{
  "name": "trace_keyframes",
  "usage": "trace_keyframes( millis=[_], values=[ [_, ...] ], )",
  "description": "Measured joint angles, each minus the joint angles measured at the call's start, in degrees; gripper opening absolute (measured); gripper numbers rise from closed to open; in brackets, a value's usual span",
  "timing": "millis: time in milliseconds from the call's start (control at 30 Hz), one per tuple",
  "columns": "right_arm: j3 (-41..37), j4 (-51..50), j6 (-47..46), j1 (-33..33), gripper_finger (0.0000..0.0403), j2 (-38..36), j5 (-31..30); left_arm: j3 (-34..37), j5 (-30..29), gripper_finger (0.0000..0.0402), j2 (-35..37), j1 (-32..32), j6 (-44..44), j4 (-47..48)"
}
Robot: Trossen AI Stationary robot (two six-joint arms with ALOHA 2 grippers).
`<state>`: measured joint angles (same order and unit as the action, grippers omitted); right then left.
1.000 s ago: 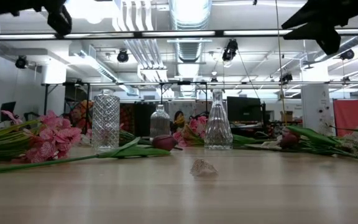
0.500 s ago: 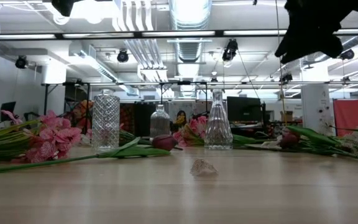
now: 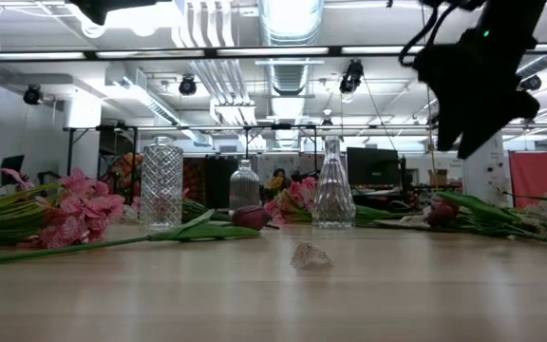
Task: Sort flowers into vase by color
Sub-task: Put the bottom right red tulip into the bottom right transparent vase
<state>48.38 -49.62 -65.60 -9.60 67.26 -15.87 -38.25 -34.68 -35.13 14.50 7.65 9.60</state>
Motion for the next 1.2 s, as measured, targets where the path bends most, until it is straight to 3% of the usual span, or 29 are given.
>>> trace_keyframes(
  millis=[167, 667, 1200],
  values=[
    [0.1, -2.5, 0.2, 3.4, 0.021, 5.1, 4.3, -0.2, -0.9, 0.0, -0.1, 0.0, 0.0, 0.0],
    [0.4, -3.2, 9.6, 10.3, 0.0205, 15.7, 4.3, 0.0, -0.9, 0.0, 0.0, 0.0, 0.7, -0.1],
    [0.5, -0.6, 12.2, 11.4, 0.0116, 18.1, 6.9, 0.1, -0.9, 0.0, 0.0, 0.0, 0.9, -0.1]
  ],
)
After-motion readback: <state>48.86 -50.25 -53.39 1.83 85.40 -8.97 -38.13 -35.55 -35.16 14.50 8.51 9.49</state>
